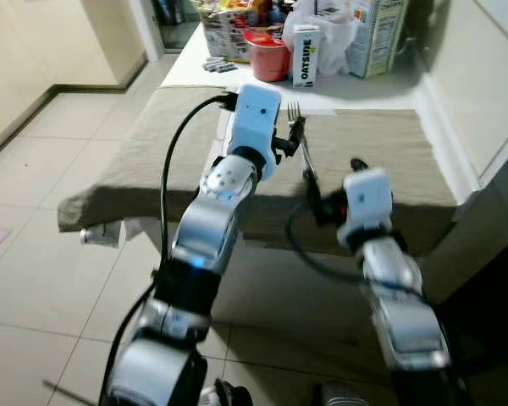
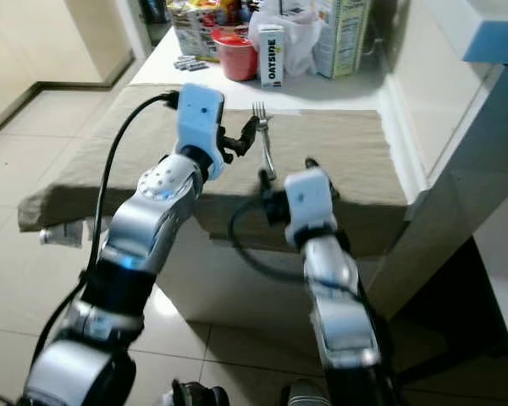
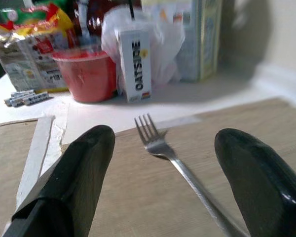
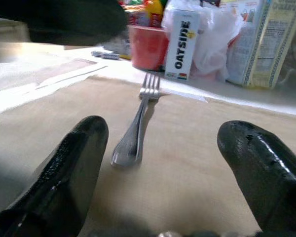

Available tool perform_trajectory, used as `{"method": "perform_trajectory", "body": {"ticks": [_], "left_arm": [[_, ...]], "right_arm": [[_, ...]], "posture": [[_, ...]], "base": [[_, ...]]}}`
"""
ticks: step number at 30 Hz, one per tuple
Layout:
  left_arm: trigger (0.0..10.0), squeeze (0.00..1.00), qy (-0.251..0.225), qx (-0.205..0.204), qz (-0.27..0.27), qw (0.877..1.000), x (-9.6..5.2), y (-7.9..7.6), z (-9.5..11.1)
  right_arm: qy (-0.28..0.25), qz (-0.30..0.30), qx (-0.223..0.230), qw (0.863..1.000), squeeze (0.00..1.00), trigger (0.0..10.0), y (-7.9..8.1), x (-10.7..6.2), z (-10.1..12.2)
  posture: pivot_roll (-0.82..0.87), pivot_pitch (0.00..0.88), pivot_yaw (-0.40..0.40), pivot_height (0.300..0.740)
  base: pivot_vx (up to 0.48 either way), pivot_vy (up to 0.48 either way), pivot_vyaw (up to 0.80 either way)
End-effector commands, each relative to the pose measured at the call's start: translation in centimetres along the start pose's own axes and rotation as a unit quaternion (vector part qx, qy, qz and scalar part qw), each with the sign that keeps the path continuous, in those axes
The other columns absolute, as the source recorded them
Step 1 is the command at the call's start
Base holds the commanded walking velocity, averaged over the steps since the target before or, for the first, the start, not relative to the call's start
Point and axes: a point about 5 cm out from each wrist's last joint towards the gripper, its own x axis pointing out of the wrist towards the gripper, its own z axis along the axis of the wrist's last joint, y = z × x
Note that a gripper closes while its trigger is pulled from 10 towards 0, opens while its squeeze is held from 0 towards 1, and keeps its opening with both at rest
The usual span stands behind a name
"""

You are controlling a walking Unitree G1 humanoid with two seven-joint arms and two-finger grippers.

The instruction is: Setting the table

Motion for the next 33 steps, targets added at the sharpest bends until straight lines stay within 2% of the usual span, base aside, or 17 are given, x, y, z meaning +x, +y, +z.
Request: {"method": "perform_trajectory", "body": {"ticks": [1,4,7,8,9,10,11,12,19,24,26,27,29,30,33], "left_arm": [[10.0,0.00,-0.032,0.007,0.000,0.999,-1.2,0.5,1.8],[10.0,0.00,-0.044,0.010,-0.001,0.999,-2.9,0.8,2.3],[10.0,0.00,-0.039,0.013,-0.001,0.999,-4.1,1.2,1.9],[10.0,0.00,-0.039,0.013,-0.001,0.999,-4.1,1.2,1.9],[10.0,0.00,-0.022,0.019,0.017,0.999,-5.5,2.5,1.0],[10.0,0.00,-0.011,0.021,0.026,0.999,-6.2,3.0,0.7],[10.0,0.00,-0.011,0.021,0.026,0.999,-6.2,3.0,0.7],[10.0,0.00,0.002,0.025,0.036,0.999,-7.0,3.4,0.3],[10.0,0.00,0.045,0.043,0.070,0.996,-10.8,4.6,-0.5],[10.0,0.00,0.057,0.049,0.080,0.994,-11.7,4.7,-0.6],[10.0,0.00,0.058,0.049,0.080,0.994,-11.7,4.8,-0.6],[10.0,0.00,0.061,0.050,0.081,0.994,-11.8,4.8,-0.7],[10.0,0.00,0.064,0.050,0.079,0.994,-11.7,4.8,-0.8],[10.0,0.00,0.064,0.050,0.079,0.994,-11.7,4.8,-0.8],[10.0,0.00,0.067,0.046,0.074,0.994,-11.3,4.6,-1.0]], "right_arm": [[-0.004,-0.009,0.023,1.000,0.00,10.0,-0.2,1.1,0.3],[-0.025,0.000,0.031,0.999,0.00,10.0,0.3,3.1,1.2],[-0.027,-0.008,0.042,0.999,0.00,10.0,0.3,4.6,1.5],[-0.027,-0.008,0.042,0.999,0.00,10.0,0.3,4.6,1.5],[-0.017,-0.025,0.064,0.998,0.00,10.0,0.1,6.5,1.6],[-0.010,-0.033,0.072,0.997,0.00,10.0,0.0,7.3,1.6],[-0.010,-0.033,0.072,0.997,0.00,10.0,0.0,7.3,1.6],[-0.002,-0.041,0.080,0.996,0.00,10.0,-0.2,8.1,1.6],[0.047,-0.096,0.079,0.991,0.00,10.0,-1.2,10.7,1.5],[0.071,-0.135,0.054,0.987,0.00,10.0,-2.0,11.2,1.3],[0.066,-0.137,0.049,0.987,0.00,10.0,-2.1,11.2,1.5],[0.041,-0.133,0.033,0.990,0.00,10.0,-2.0,11.6,2.3],[0.014,-0.132,0.029,0.991,0.00,10.0,-2.2,11.9,3.5],[0.014,-0.132,0.029,0.991,0.00,10.0,-2.2,11.9,3.5],[0.016,-0.160,0.006,0.987,0.00,10.0,-3.6,11.9,3.4]], "posture": [[-0.06,0.088,0.092,0.736],[-0.02,0.086,0.086,0.736],[0.04,0.084,0.080,0.736],[0.04,0.084,0.080,0.736],[0.07,0.082,0.079,0.736],[0.08,0.083,0.080,0.736],[0.08,0.083,0.080,0.736],[0.12,0.084,0.078,0.736],[0.21,0.080,0.075,0.736],[0.22,0.073,0.067,0.736],[0.22,0.073,0.067,0.736],[0.20,0.063,0.066,0.736],[0.18,0.056,0.065,0.736],[0.18,0.056,0.065,0.736],[0.16,0.050,0.064,0.736]], "base": [[0.000,0.000,0.00],[0.000,0.000,0.00],[0.000,0.000,0.00],[0.000,0.000,0.00],[0.000,0.000,0.00],[0.000,0.000,0.00],[0.000,0.000,0.00],[0.000,0.000,0.00],[0.000,0.000,0.00],[0.000,0.000,0.00],[0.000,0.000,0.00],[0.000,0.000,0.00],[0.000,0.000,0.00],[0.000,0.000,0.00],[0.000,0.000,0.00]]}}
